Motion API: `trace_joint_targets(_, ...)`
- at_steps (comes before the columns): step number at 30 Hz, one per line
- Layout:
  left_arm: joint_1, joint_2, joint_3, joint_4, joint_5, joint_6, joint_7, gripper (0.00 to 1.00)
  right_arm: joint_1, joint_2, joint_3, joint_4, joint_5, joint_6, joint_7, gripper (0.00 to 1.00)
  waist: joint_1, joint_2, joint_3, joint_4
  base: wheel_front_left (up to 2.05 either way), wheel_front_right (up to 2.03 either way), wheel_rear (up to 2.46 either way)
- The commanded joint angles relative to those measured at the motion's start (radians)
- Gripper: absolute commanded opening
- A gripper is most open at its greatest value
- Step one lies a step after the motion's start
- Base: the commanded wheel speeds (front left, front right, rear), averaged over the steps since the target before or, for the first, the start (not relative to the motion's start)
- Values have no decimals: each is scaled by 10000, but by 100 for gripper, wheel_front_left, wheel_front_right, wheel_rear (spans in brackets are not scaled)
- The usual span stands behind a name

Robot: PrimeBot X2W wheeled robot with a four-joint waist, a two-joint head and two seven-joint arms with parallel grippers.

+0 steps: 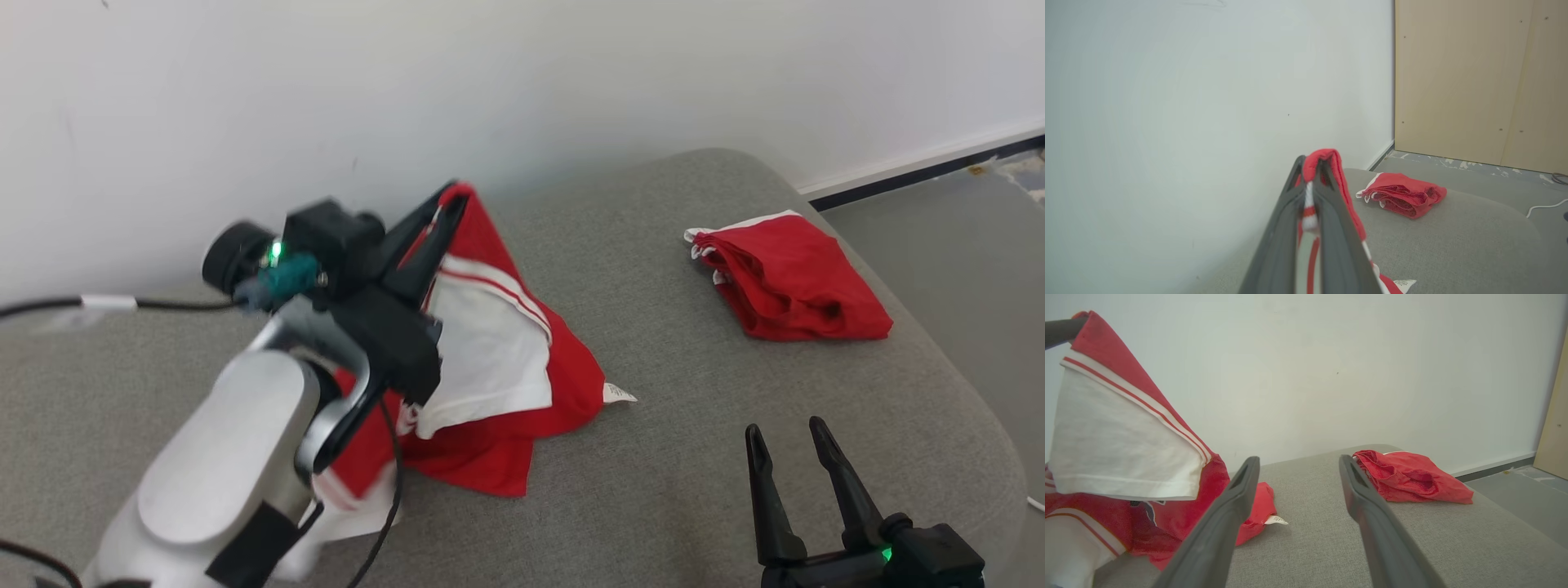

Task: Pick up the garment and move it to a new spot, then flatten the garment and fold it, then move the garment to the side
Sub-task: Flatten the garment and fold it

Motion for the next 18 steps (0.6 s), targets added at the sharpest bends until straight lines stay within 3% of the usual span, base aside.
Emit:
trace_joint_targets(1,-363,-50,-29,-227,-296,24,233,0,75,10,17,29,73,-26,-11,100,0,-1,-173,-82,0,0,0)
trace_joint_targets(10,-3124,-741,-58,-490,-816,21,728,0,176,12,64,104,208,-26,-11,100,0,-1,-474,-483,0,0,0)
trace_joint_targets(18,-4366,-985,413,1639,-651,452,211,0,215,12,120,86,304,-26,-10,100,0,-1,-526,-737,0,0,0)
